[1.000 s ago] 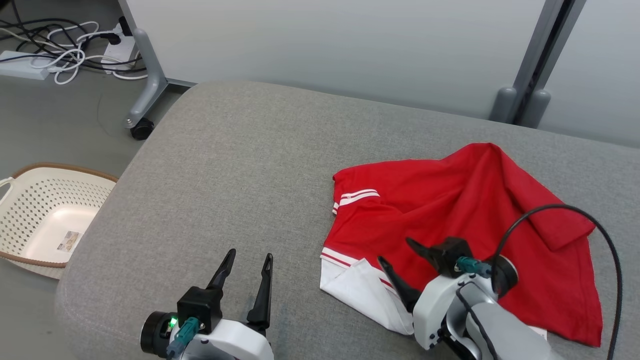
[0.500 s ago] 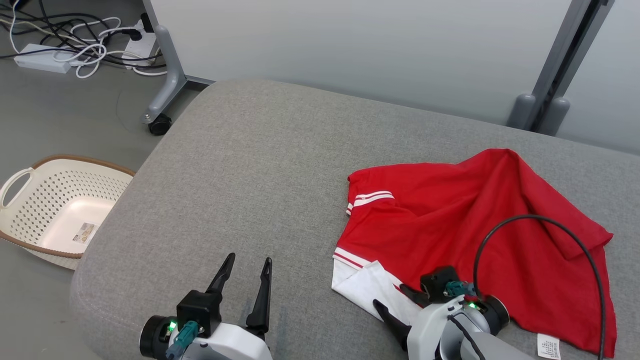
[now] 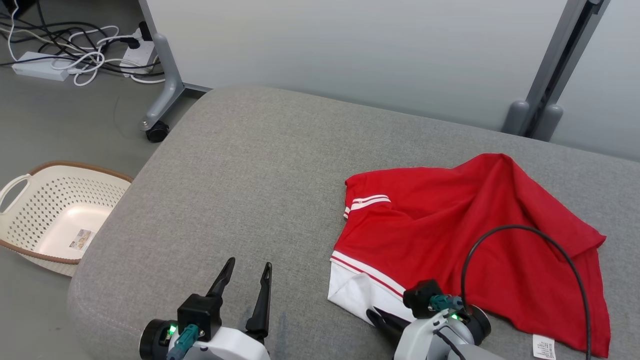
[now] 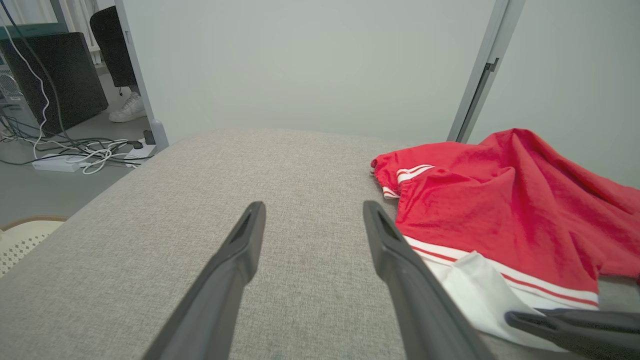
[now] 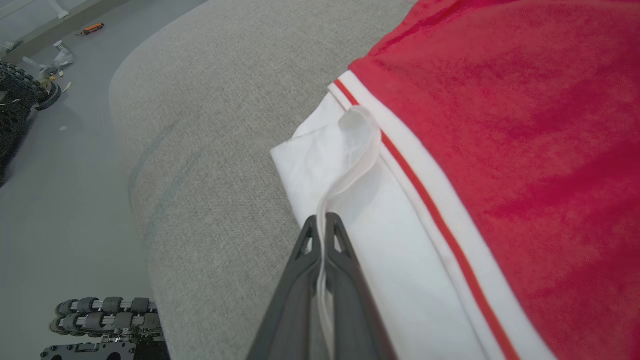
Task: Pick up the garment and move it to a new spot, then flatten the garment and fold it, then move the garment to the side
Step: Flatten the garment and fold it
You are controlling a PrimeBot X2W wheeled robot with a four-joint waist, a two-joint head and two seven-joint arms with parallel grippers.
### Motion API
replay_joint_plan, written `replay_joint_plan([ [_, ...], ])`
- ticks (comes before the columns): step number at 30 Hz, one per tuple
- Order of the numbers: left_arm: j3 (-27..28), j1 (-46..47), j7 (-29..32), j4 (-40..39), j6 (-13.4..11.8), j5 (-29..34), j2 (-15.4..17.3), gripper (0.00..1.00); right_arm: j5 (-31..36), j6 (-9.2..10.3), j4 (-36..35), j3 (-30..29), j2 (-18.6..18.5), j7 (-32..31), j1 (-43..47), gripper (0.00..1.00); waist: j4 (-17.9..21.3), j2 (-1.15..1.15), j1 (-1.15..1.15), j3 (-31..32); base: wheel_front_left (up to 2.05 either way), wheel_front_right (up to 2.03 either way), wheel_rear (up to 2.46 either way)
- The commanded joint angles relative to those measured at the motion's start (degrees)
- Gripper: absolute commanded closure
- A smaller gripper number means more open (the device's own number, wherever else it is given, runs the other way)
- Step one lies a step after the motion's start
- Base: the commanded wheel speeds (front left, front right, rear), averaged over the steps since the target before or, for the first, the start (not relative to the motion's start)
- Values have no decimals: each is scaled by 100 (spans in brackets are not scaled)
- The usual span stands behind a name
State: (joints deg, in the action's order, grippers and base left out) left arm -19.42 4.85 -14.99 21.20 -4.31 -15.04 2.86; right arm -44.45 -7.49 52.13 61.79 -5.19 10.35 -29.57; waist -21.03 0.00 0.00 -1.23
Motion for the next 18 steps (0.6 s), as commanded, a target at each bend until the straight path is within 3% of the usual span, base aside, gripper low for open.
replay_joint_plan([
  [1,27,-45,-27,7,20,42,25,0,-18,-1,-56,84,-36,72,-61,100,11,0,0,7,0,0,0],
  [4,34,-64,-27,14,31,48,29,0,106,-1,-130,414,-60,200,-109,100,37,0,0,22,0,0,0],
  [5,34,-66,-27,17,24,50,28,0,164,-1,-139,536,-57,230,-134,93,44,0,0,26,0,0,0],
  [7,33,-69,-27,19,26,44,29,0,270,-1,-156,735,-43,293,-143,59,56,0,0,34,0,0,0],
  [8,32,-69,-27,22,31,44,29,0,303,-1,-188,821,-27,315,-112,51,59,0,0,38,0,0,0],
  [10,35,-71,-27,25,35,46,29,0,287,-1,-267,928,-2,343,-35,5,68,0,0,50,0,0,0],
  [11,40,-73,-27,27,34,45,28,0,279,-1,-308,974,1,353,-14,0,77,0,0,57,0,0,0],
  [18,84,-135,-27,-13,-8,37,41,0,135,-1,-641,895,-150,461,-16,0,319,0,0,141,0,0,0],
])
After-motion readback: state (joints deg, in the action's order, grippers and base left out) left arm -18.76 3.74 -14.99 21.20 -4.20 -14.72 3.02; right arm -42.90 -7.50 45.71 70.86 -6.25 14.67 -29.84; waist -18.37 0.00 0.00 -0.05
